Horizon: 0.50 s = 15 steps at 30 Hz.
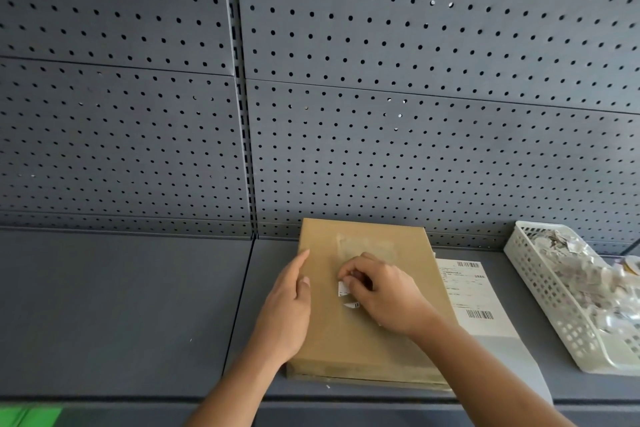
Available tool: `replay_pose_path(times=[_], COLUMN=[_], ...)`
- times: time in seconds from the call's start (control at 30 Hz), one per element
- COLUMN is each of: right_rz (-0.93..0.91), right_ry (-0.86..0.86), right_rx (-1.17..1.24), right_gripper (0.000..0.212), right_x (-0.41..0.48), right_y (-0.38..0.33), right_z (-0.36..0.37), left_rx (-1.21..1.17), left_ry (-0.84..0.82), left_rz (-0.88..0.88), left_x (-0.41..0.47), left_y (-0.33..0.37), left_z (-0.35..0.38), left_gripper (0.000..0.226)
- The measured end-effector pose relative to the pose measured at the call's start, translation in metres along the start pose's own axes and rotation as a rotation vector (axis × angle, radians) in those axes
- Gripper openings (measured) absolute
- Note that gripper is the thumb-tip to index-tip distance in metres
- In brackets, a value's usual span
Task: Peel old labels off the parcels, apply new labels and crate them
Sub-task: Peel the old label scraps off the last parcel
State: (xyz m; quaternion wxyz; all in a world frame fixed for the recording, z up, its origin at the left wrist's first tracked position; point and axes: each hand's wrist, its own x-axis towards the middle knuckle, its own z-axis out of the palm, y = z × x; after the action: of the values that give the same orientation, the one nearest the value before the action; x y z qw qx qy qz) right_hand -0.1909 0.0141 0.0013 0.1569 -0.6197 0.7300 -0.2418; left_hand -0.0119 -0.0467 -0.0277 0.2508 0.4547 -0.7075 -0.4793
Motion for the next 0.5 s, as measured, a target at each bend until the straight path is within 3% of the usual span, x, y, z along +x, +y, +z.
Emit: replay_pose_path(times=[0.17, 0.33, 0.5], right_rz=[-0.051, -0.028, -0.086], right_ry=[-0.005, 0.032, 0.037], right_rx=[-0.076, 0.013, -0.110], right_gripper=[0.017, 0.009, 0.005], right_x=[-0.0006, -0.0037, -0.0023], right_y=[-0.0011, -0.0008, -0.0018], right_z=[-0.0003, -0.0029, 0.0019], left_rx=[-0.008, -0.008, 0.001], left_ry=[0.002, 0.001, 0.011], left_rz=[-0.003, -0.002, -0.001], left_x=[0.0000, 0.0003, -0.0001], left_y=[-0.0018, -0.0010, -0.0028], left_z=[0.0008, 0.0007, 0.0001], left_gripper=[0.046, 0.046, 0.046])
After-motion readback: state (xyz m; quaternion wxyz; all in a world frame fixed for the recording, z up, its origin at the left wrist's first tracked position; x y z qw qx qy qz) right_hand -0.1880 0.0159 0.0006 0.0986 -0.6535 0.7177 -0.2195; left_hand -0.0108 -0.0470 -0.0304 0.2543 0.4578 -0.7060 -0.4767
